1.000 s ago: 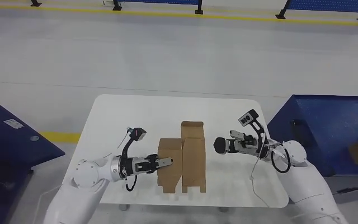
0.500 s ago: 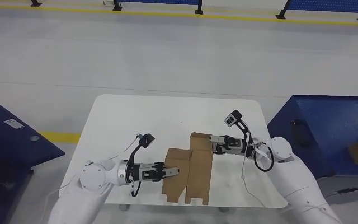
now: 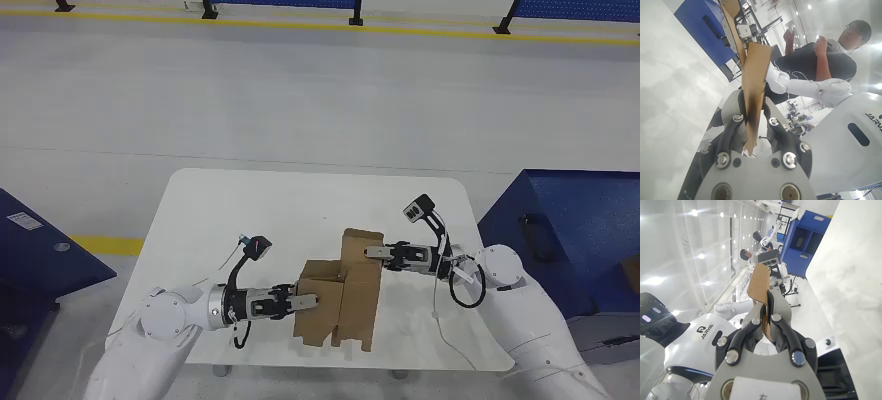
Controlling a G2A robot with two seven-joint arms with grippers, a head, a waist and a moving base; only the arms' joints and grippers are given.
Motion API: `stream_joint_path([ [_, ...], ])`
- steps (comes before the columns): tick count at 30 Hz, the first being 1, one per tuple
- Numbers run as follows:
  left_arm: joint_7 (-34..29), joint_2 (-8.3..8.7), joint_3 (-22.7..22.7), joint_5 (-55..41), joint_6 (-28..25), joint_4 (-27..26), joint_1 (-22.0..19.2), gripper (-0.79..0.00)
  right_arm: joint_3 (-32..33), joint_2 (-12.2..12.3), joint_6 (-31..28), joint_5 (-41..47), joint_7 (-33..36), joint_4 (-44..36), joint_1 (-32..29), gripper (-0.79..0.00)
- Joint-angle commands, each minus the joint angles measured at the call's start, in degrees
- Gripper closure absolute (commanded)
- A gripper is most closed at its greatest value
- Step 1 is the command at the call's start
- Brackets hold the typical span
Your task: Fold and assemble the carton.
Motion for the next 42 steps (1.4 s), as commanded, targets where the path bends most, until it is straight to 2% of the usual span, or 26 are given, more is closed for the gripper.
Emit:
stream_joint_path([
  [1,0.87,0.10,-0.87,-0.56,-0.67,1.05,-0.34,-0.785,2.06,0.29,-2.02,-0.87,-2.60,0.56,-0.61,0.000],
  [3,1.12,0.15,-1.26,-0.98,-0.73,1.62,-0.49,-0.785,3.82,0.53,-3.09,-0.13,-3.91,0.89,-1.27,0.000],
  [14,1.12,0.15,-1.26,-0.98,-0.73,1.62,-0.49,-0.785,3.88,0.54,-3.23,-0.44,-4.30,0.62,-1.30,0.000],
  [19,3.04,0.11,-1.35,-0.24,-1.94,-0.10,0.11,-0.785,6.56,1.07,-5.22,-9.37,-14.61,-5.03,-4.93,0.000],
  [21,5.08,0.20,-1.55,5.64,-4.09,-2.48,0.49,-0.785,7.18,1.08,-5.31,-9.37,-17.03,-7.15,-6.77,0.000],
  [23,8.62,0.23,-1.46,16.20,-4.23,-5.65,0.84,-0.785,7.77,1.05,-5.30,-8.82,-18.87,-8.18,-8.15,0.000],
  [28,20.34,-0.09,0.21,46.26,0.30,-13.96,2.18,-0.785,8.08,1.00,-5.35,-8.52,-20.14,-8.56,-8.78,0.000],
  [32,25.49,-0.48,3.66,60.97,3.15,-17.28,2.90,-0.785,7.92,0.84,-4.10,-8.30,-21.24,-9.82,-9.63,0.000],
  [36,28.18,-1.00,6.98,67.25,4.85,-17.39,2.24,-0.785,7.38,0.55,-3.75,-8.57,-21.80,-10.21,-9.82,0.000],
  [42,33.38,-1.32,6.45,73.41,10.97,-17.59,1.63,-0.785,7.03,0.23,-4.06,-9.58,-21.68,-10.46,-9.69,0.000],
])
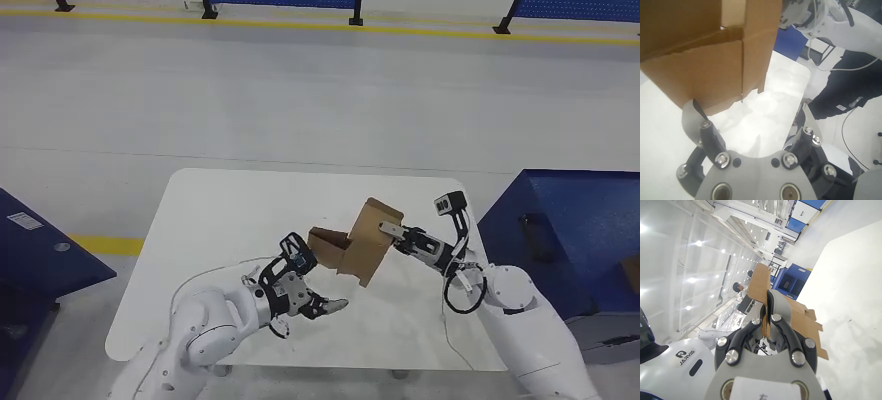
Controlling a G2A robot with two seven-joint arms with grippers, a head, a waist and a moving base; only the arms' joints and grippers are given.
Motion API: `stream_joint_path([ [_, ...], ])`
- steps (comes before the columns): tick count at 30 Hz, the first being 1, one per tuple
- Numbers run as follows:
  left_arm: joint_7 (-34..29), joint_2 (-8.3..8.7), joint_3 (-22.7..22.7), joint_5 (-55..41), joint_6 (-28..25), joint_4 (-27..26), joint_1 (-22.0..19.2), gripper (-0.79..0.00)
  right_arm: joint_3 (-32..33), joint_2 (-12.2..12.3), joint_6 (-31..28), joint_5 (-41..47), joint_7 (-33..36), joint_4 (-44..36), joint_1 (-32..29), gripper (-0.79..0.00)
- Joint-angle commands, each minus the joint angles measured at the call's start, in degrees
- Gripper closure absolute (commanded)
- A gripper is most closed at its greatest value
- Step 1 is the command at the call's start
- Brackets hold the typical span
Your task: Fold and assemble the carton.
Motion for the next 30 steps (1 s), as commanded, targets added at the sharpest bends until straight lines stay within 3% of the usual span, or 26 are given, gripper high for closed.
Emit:
stream_joint_path([
  [1,1.98,0.05,-0.84,3.18,2.63,-0.83,0.40,-0.785,-0.03,-0.06,0.03,-0.46,0.15,-0.19,-0.05,0.000],
  [9,2.80,-0.10,-0.64,6.96,4.86,-3.38,0.75,-0.785,-0.07,-0.30,0.20,-2.61,0.03,-0.97,-0.33,0.000],
  [30,2.82,-0.37,3.90,6.22,-3.88,-7.88,2.74,-0.785,0.66,-0.91,1.50,-4.02,-0.20,0.14,0.46,0.000],
])
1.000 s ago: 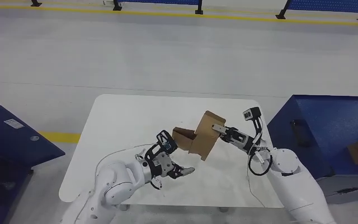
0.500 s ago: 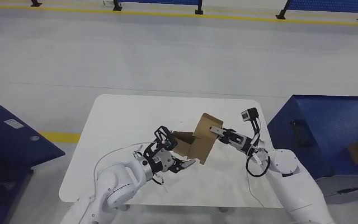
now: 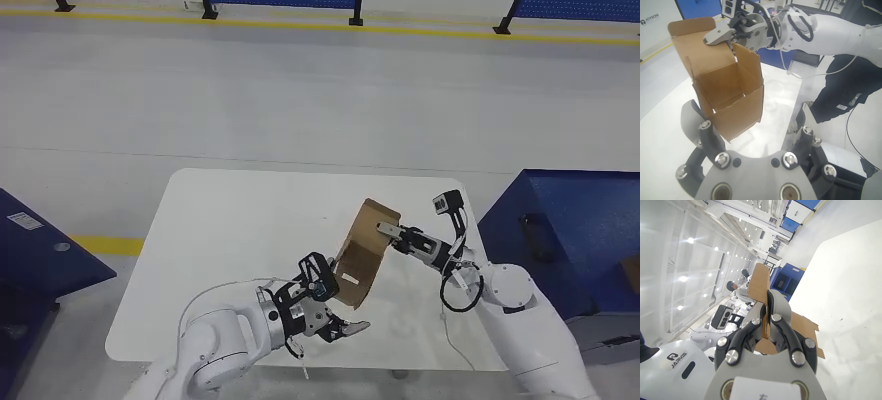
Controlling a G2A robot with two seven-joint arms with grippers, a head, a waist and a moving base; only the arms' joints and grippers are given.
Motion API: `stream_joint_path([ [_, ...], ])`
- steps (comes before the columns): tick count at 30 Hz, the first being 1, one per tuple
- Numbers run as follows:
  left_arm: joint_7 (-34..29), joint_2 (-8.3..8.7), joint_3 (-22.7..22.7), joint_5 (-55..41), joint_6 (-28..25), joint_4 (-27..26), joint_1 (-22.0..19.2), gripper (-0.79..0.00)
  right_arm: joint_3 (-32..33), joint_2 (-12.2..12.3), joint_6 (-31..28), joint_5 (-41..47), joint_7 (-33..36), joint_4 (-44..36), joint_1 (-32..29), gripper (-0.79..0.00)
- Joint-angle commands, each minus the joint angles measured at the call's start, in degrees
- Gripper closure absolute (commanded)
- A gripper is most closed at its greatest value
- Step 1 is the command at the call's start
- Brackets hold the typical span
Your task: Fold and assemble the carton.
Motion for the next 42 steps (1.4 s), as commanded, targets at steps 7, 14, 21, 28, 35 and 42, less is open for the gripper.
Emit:
stream_joint_path([
  [7,0.54,-0.74,2.97,0.53,0.05,0.32,-1.84,-0.785,-0.75,-0.43,-0.59,-0.06,0.19,0.44,0.15,0.000],
  [14,-0.48,-1.71,6.38,0.82,0.59,1.82,-4.41,-0.785,-1.24,-0.71,-0.83,-0.01,0.61,-0.79,-0.70,0.000],
  [21,-1.19,-2.35,7.46,1.06,2.34,2.83,-5.79,-0.785,-0.66,-0.79,-0.64,1.74,1.81,-1.60,-1.78,0.000],
  [28,-1.81,-1.95,5.95,1.77,1.67,1.17,-4.17,-0.785,1.83,-0.50,-0.14,2.18,2.38,-1.50,-2.44,0.000],
  [35,-1.65,-2.16,6.41,1.95,1.39,1.14,-4.25,-0.785,0.44,-0.89,0.54,2.35,2.78,-3.45,-2.88,0.000],
  [42,-1.35,-2.26,5.96,2.08,1.46,1.55,-4.35,-0.785,1.75,-0.91,0.48,3.04,2.94,-2.23,-2.75,0.000],
])
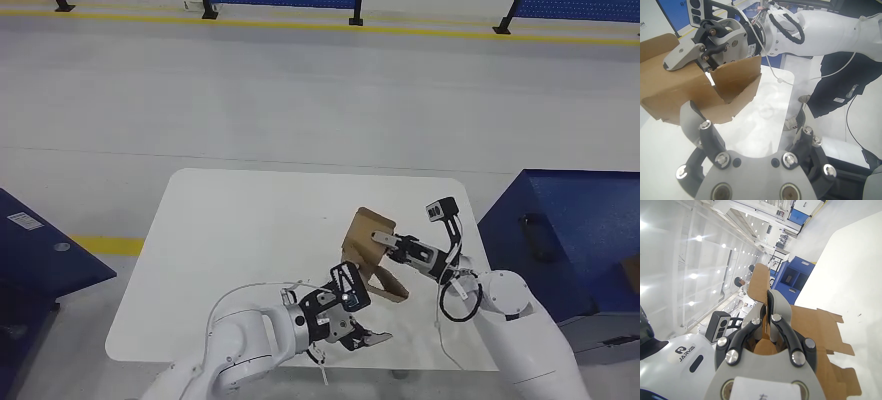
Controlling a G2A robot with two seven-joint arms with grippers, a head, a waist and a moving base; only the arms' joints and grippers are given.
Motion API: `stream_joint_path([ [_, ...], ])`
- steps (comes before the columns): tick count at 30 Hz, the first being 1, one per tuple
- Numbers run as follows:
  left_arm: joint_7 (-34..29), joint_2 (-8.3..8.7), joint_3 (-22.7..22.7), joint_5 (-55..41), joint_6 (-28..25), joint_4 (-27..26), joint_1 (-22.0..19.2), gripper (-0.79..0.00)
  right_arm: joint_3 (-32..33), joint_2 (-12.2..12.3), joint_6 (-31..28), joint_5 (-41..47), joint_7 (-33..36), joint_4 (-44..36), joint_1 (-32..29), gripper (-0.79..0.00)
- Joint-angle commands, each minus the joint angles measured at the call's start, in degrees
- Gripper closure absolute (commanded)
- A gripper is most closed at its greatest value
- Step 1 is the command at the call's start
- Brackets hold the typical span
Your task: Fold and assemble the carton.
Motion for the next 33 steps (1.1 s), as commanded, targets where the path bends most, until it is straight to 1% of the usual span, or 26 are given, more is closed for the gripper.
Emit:
stream_joint_path([
  [1,0.02,0.07,-0.38,0.08,-0.11,-0.19,0.32,-0.785,0.41,0.03,0.13,0.19,0.36,0.18,-0.05,0.000],
  [5,0.00,0.08,-0.47,0.29,-0.33,-0.35,0.67,-0.785,0.32,-0.07,0.43,0.14,0.47,-0.17,-0.31,0.000],
  [12,-0.02,-0.28,0.28,0.38,-0.15,0.18,-0.04,-0.785,0.30,-0.28,0.43,0.15,0.36,0.16,-0.04,0.000],
  [21,-0.43,-0.09,-0.41,1.99,0.03,-0.60,1.29,-0.785,0.70,-0.36,0.82,-0.55,0.67,0.22,-0.50,0.000],
  [33,-0.57,-0.78,1.35,1.53,0.01,-0.12,0.05,-0.785,1.09,-0.47,1.12,-0.60,1.14,-1.17,-1.79,0.000],
])
